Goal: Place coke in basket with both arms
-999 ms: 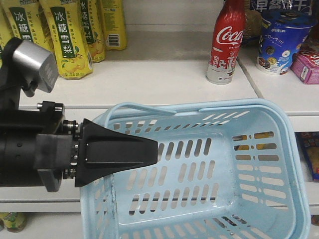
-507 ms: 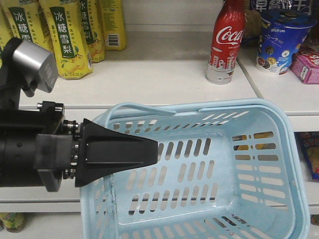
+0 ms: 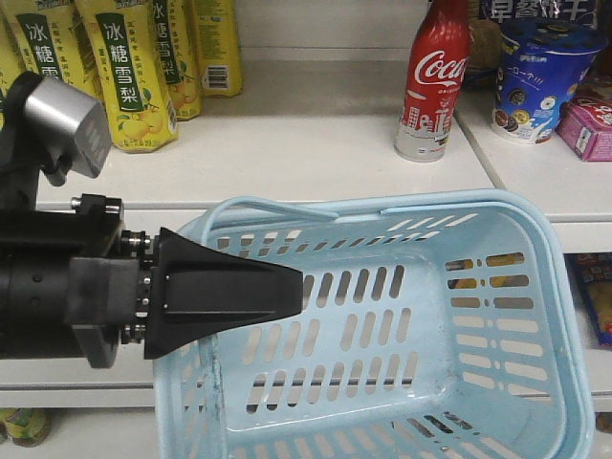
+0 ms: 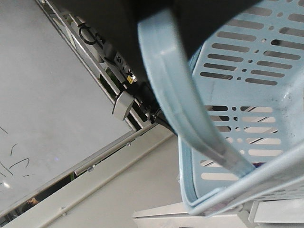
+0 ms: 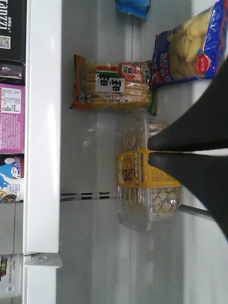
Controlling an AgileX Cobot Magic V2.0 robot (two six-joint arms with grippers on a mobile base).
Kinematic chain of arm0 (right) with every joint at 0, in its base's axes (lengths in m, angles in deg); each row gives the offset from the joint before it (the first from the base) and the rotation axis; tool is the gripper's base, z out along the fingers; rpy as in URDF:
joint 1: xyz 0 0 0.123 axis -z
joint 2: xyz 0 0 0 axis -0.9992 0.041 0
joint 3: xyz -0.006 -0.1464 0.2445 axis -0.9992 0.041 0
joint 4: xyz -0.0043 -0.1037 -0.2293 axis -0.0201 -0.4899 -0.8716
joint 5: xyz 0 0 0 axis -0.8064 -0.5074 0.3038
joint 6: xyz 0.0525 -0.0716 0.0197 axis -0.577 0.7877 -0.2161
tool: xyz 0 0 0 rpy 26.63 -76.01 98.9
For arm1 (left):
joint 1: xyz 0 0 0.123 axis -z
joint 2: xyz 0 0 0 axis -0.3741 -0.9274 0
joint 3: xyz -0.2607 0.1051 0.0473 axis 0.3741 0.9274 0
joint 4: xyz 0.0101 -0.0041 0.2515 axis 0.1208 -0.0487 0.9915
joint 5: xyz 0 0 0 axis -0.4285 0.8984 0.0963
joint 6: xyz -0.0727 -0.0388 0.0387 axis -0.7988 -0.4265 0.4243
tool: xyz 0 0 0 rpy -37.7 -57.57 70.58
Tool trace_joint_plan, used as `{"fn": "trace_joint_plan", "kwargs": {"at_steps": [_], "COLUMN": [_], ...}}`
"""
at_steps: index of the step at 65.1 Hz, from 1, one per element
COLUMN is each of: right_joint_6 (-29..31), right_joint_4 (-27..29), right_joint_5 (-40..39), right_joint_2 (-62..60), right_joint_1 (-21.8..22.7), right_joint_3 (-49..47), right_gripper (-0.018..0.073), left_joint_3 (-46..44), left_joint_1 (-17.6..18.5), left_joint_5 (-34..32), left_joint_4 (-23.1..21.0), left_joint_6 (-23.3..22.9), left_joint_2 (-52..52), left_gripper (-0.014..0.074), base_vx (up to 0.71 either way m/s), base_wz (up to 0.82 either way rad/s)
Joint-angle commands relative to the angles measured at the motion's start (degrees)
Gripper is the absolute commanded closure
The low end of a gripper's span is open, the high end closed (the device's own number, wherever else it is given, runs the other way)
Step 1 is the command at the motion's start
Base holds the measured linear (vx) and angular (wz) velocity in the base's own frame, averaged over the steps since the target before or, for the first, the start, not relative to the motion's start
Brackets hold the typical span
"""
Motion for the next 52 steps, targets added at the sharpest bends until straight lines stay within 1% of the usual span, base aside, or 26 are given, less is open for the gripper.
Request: {"fn": "trace_joint_plan", "kwargs": {"at_steps": [1, 2, 6, 19, 23, 27, 29, 31, 33, 34, 38, 40, 41, 42, 43, 44, 47, 49, 50, 51, 52], "right_joint_6": [-5.1, -6.6, -11.6, -24.1, -29.2, -33.1, -34.9, -36.8, -37.8, -38.5, -41.5, -45.1, -46.9, -48.9, -52.0, -54.1, -60.5, -66.4, -68.8, -72.5, -74.9], "right_joint_4": [5.5, 8.0, 13.9, 31.4, 33.8, 32.0, 29.4, 25.5, 19.1, 14.8, 2.4, -3.7, -8.3, -11.5, -16.4, -19.7, -30.0, -36.7, -41.6, -44.8, -49.6], "right_joint_5": [-8.5, -9.5, -14.3, -26.2, -29.4, -30.5, -30.4, -29.8, -28.6, -27.9, -24.0, -21.8, -20.8, -19.5, -19.0, -18.6, -19.3, -20.5, -21.4, -23.1, -24.4], "right_joint_2": [-0.8, -0.8, -0.8, -0.8, -0.8, -0.8, -0.8, -0.8, -0.7, -0.6, 0.7, 1.8, 2.4, 3.1, 4.1, 4.9, 7.5, 9.0, 9.8, 11.0, 11.8], "right_joint_1": [0.4, 0.4, 0.4, 0.4, 0.4, 0.4, 0.4, 0.4, 0.4, 0.4, 0.4, 0.4, 0.4, 0.4, 0.4, 0.4, 0.4, 0.4, 0.4, 0.4, 0.4], "right_joint_3": [0.4, 0.4, 0.4, 0.4, 0.0, -1.8, -3.3, -5.1, -7.8, -9.6, -15.1, -18.7, -20.1, -21.5, -23.5, -24.7, -28.2, -30.7, -31.7, -33.1, -34.0], "right_gripper": [0.0564, 0.0564, 0.0564, 0.0564, 0.0564, 0.0564, 0.0564, 0.0564, 0.0564, 0.0564, 0.0564, 0.0563, 0.0561, 0.0559, 0.0556, 0.0549, 0.0530, 0.0513, 0.0503, 0.0487, 0.0475], "left_joint_3": [-1.6, -1.6, -1.6, -1.6, -1.6, -1.6, -1.6, -1.6, -1.6, -1.6, -1.6, -1.6, -1.6, -1.6, -1.6, -1.6, -1.6, -1.6, -1.6, -1.6, -1.6], "left_joint_1": [0.0, 0.0, 0.0, 0.0, 0.0, 0.0, 0.0, 0.0, 0.0, 0.0, 0.0, 0.0, 0.0, 0.0, 0.0, 0.0, 0.0, 0.0, 0.0, 0.0, 0.0], "left_joint_5": [-1.4, -1.4, -1.4, -1.4, -1.4, -1.4, -1.4, -1.4, -1.4, -1.4, -1.4, -1.4, -1.4, -1.4, -1.4, -1.4, -1.4, -1.4, -1.4, -1.4, -1.4], "left_joint_4": [-4.7, -4.7, -4.7, -4.7, -4.7, -4.7, -4.7, -4.7, -4.7, -4.7, -4.7, -4.7, -4.7, -4.7, -4.7, -4.7, -4.7, -4.7, -4.7, -4.7, -4.7], "left_joint_6": [0.5, 0.5, 0.5, 0.5, 0.5, 0.5, 0.5, 0.5, 0.5, 0.5, 0.5, 0.5, 0.5, 0.5, 0.5, 0.5, 0.5, 0.5, 0.5, 0.5, 0.5], "left_joint_2": [1.4, 1.4, 1.4, 1.4, 1.4, 1.4, 1.4, 1.4, 1.4, 1.4, 1.4, 1.4, 1.4, 1.4, 1.4, 1.4, 1.4, 1.4, 1.4, 1.4, 1.4], "left_gripper": [0.0603, 0.0603, 0.0603, 0.0603, 0.0603, 0.0603, 0.0603, 0.0603, 0.0603, 0.0603, 0.0603, 0.0603, 0.0603, 0.0603, 0.0603, 0.0603, 0.0603, 0.0603, 0.0603, 0.0603, 0.0603], "base_vx": [0.00, 0.00, 0.00, 0.00, 0.00, 0.00, 0.00, 0.00, 0.00, 0.00, 0.00, 0.00, 0.00, 0.00, 0.00, 0.00, 0.00, 0.00, 0.00, 0.00, 0.00], "base_wz": [0.00, 0.00, 0.00, 0.00, 0.00, 0.00, 0.00, 0.00, 0.00, 0.00, 0.00, 0.00, 0.00, 0.00, 0.00, 0.00, 0.00, 0.00, 0.00, 0.00, 0.00]}}
